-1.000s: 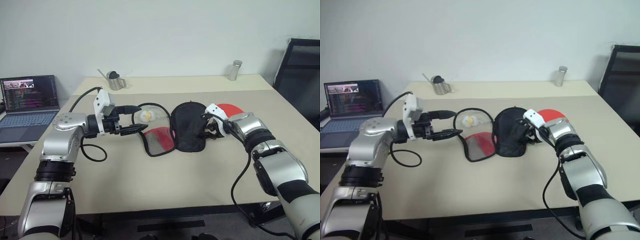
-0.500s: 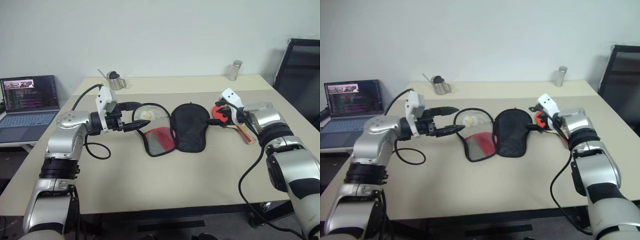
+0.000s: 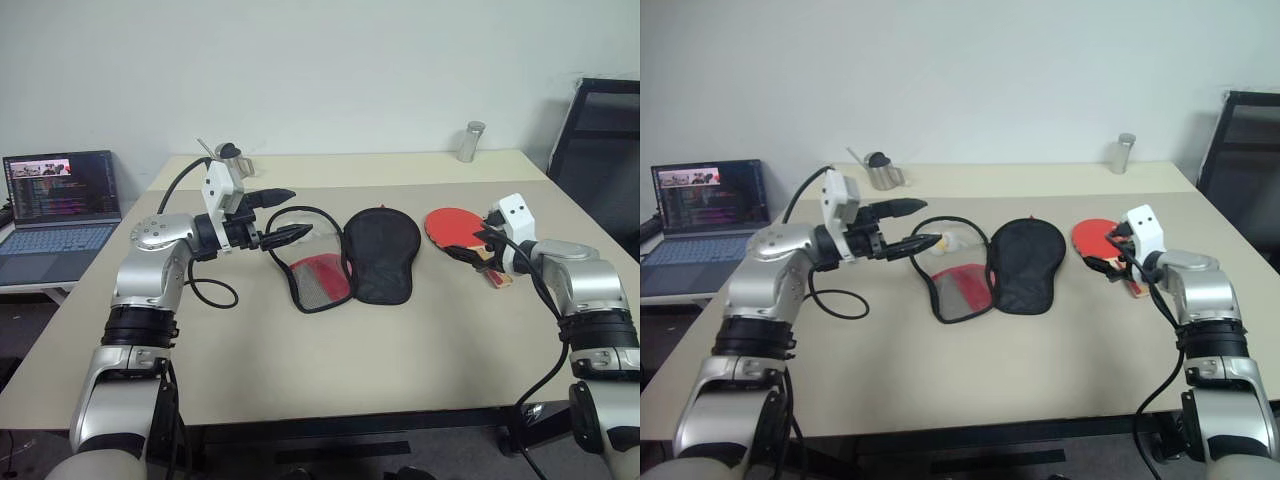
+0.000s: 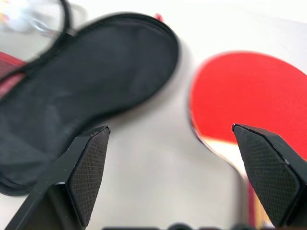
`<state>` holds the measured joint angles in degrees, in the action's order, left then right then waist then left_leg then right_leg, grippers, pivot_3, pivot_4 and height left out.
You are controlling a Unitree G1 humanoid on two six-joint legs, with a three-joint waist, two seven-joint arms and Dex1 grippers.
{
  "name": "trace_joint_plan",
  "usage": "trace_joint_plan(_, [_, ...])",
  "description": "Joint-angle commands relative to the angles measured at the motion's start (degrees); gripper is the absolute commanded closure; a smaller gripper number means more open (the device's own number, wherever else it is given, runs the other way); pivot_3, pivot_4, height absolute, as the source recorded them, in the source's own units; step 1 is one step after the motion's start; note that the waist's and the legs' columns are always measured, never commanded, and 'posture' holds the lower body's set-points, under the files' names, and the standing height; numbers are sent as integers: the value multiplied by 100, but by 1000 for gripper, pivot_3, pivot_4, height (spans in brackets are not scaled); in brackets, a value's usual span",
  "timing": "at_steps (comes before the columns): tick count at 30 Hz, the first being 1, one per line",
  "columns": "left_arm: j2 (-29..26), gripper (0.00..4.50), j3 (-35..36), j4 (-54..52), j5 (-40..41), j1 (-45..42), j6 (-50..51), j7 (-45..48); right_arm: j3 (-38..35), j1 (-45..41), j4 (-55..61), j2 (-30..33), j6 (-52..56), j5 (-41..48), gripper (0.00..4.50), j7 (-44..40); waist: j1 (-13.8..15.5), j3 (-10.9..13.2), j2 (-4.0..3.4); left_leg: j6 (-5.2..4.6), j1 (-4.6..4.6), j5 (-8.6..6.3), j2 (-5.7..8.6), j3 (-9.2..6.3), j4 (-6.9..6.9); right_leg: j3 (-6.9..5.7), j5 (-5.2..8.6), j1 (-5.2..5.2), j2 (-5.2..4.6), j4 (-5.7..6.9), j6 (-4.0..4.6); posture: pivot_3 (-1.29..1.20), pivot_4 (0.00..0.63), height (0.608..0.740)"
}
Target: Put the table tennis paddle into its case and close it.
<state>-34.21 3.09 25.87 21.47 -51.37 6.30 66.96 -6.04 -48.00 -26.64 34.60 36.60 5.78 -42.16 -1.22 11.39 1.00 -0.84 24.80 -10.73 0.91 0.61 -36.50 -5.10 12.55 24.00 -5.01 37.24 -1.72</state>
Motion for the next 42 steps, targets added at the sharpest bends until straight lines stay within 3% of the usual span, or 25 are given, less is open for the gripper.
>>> trace_joint_plan(1, [43,523,32,172,-70,-354,-256,98,-92,-265,-626,105,-333,-73,23,306,1,0,0,0,0,0,-1,-2,-4,-2,0,-2,1,-1,-3,0,150,740])
trace_joint_plan(13, [7,523,67,207,-170,-299,-333,203,109,-1514,-3925,73,-2065,-573,23,1051,-35,1,1,-2,1,-1,-1,9,-8,9,-16,-2,1,-3,20,0,150,740])
trace_joint_plan(28, [-220,523,131,-130,-126,-70,-112,148,114,-1557,-4753,-344,-2531,-803,23,1379,-49,1,1,-2,0,-1,-1,10,-12,16,-18,-3,2,-1,17,0,150,740])
trace_joint_plan(32, [-249,523,132,-201,-120,-30,-69,136,122,-1482,-4761,-424,-2482,-857,881,1440,-59,1,1,-2,-1,-1,-7,13,-17,19,-21,-4,7,0,14,0,150,740])
trace_joint_plan(39, [-270,523,136,-298,-93,49,-10,108,158,-1341,-4686,-391,-2307,-896,3306,1307,-59,1,2,-2,-3,-2,-15,13,-21,19,-22,-8,13,-2,13,0,150,740])
trace_joint_plan(42, [-271,523,138,-303,-91,63,-10,109,226,-1269,-4566,-298,-2260,-952,3401,1216,-58,1,1,-2,-3,-2,-21,13,-21,18,-24,-8,20,-3,15,0,150,740])
